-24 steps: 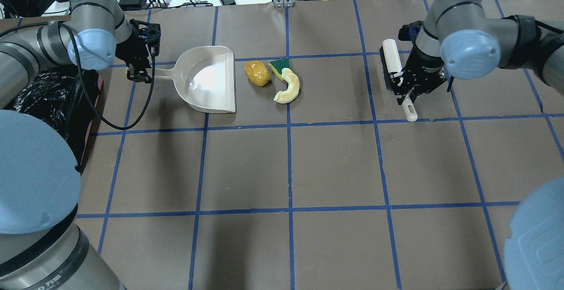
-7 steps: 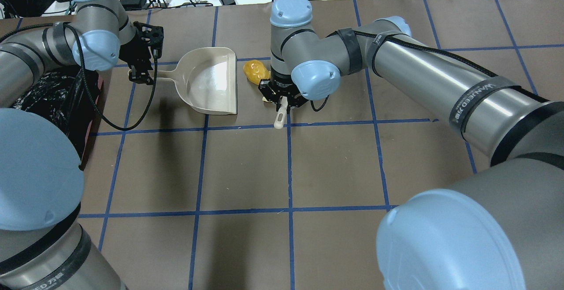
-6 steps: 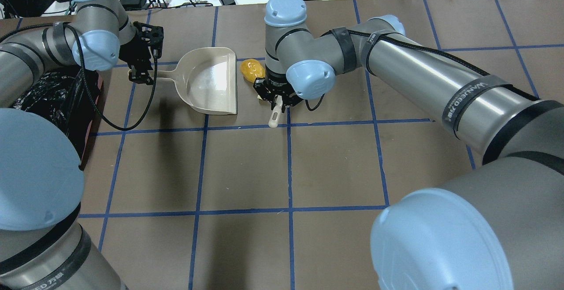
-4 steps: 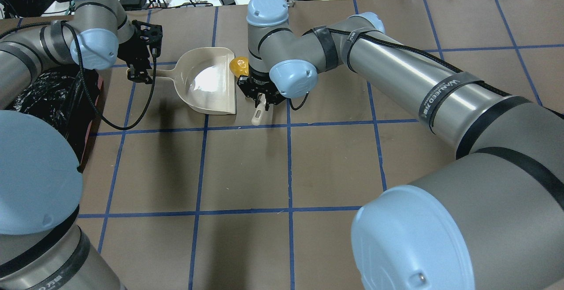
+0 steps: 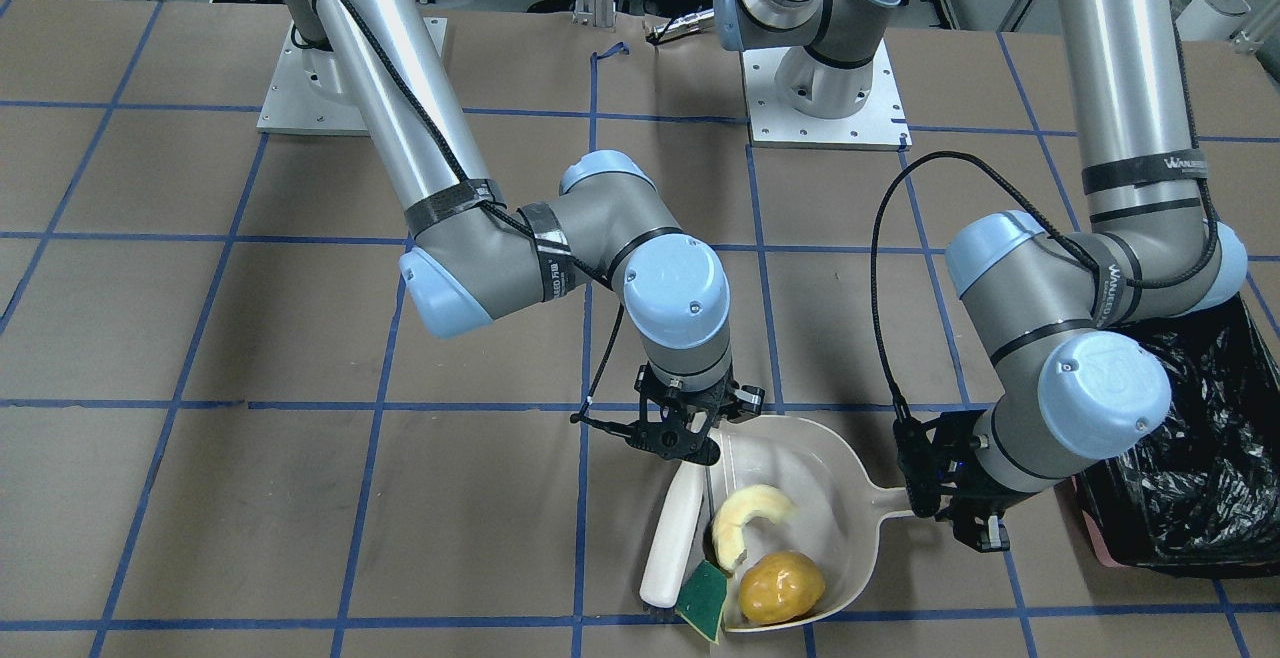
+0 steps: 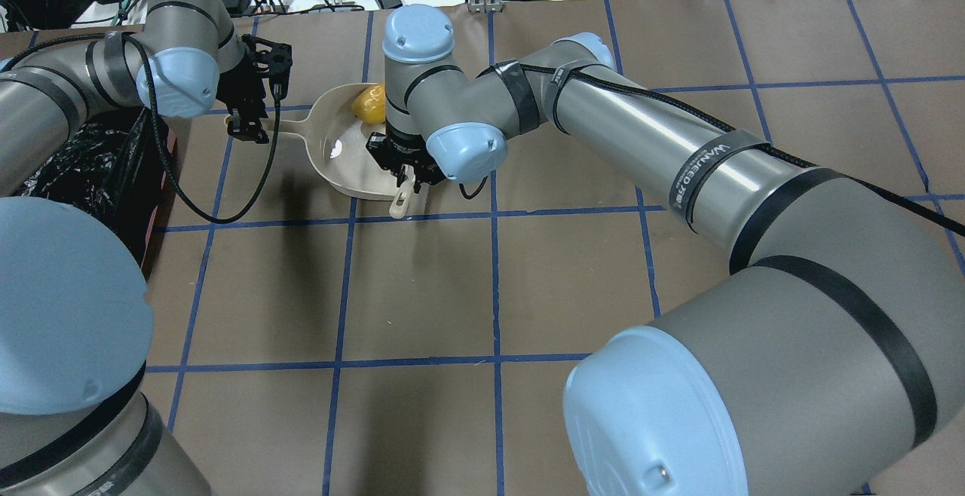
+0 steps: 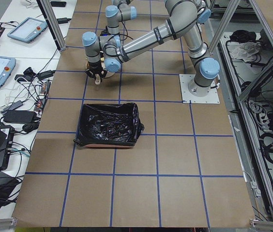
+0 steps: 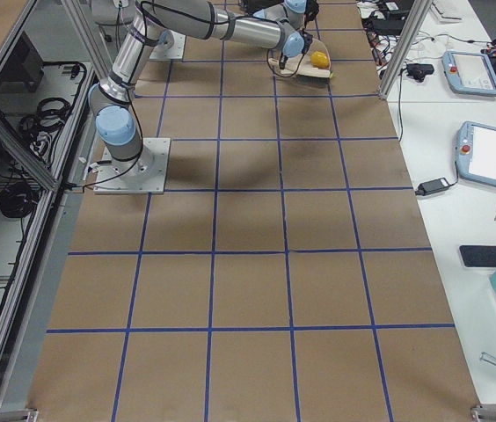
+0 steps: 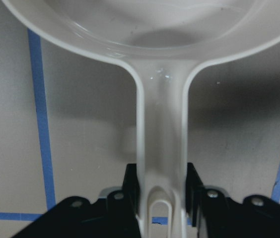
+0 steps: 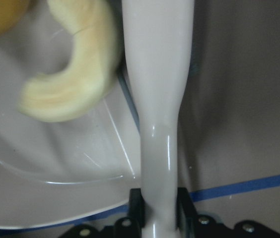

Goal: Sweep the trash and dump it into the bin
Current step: 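Sweep the potato, peel and sponge with the brush into the dustpan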

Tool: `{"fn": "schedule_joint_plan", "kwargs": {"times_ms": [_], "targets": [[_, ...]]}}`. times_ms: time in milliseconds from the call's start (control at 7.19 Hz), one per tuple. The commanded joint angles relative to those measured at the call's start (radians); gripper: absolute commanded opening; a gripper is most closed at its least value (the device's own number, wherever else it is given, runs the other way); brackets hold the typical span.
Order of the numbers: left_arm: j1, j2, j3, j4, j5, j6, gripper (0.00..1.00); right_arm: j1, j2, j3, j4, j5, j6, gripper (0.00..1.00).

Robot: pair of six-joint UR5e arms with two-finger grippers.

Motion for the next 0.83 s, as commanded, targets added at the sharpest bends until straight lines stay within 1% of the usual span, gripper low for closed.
{"fn": "schedule_joint_plan", "kwargs": {"times_ms": [0, 139, 417, 556, 695], "targets": [[-0.002, 0.0, 0.001, 0.0, 0.001, 0.001, 0.25, 0.021, 0.004, -0.007, -0.037, 0.049, 0.066, 0.0], [-0.002, 0.0, -0.001, 0.0, 0.001, 0.0, 0.25, 0.029, 0.006, -0.01, -0.042, 0.066, 0.068, 0.0], [-0.002, 0.008, -0.001, 0.0, -0.002, 0.0, 0.25, 0.059, 0.024, -0.01, -0.102, 0.085, 0.131, 0.0], [0.0, 0.011, -0.001, -0.001, -0.009, 0.001, 0.25, 0.076, 0.024, -0.012, -0.104, 0.089, 0.161, 0.0], [0.001, 0.011, -0.001, 0.0, -0.012, 0.001, 0.25, 0.085, 0.021, -0.018, -0.105, 0.118, 0.201, 0.0]]}}
